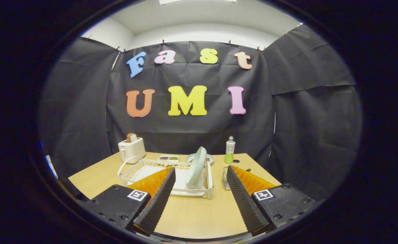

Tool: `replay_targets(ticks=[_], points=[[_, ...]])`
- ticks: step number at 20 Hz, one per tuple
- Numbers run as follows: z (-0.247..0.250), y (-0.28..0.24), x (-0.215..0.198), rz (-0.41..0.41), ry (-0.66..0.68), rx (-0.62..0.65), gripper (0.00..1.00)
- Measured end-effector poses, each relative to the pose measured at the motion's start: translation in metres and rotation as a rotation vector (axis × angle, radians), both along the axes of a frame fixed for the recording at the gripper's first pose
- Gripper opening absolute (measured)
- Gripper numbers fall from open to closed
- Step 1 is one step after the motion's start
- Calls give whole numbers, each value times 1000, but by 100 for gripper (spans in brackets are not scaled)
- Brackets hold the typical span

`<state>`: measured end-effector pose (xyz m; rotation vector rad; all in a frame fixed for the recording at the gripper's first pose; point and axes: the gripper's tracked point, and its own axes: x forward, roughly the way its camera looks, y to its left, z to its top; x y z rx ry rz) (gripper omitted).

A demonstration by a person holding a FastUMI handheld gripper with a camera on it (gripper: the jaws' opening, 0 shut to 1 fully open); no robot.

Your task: Take the plate from the dish rack, then take the spoon from the basket and place it into the plate.

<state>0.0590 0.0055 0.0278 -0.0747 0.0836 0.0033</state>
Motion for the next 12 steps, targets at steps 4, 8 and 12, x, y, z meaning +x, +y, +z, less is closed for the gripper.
replay_targets(ticks=[4, 8, 12], points=[[22, 2, 49, -14, 68, -57, 98], [31, -4, 118, -107, 149, -100, 98], [15, 1, 176, -172, 326, -172, 99]])
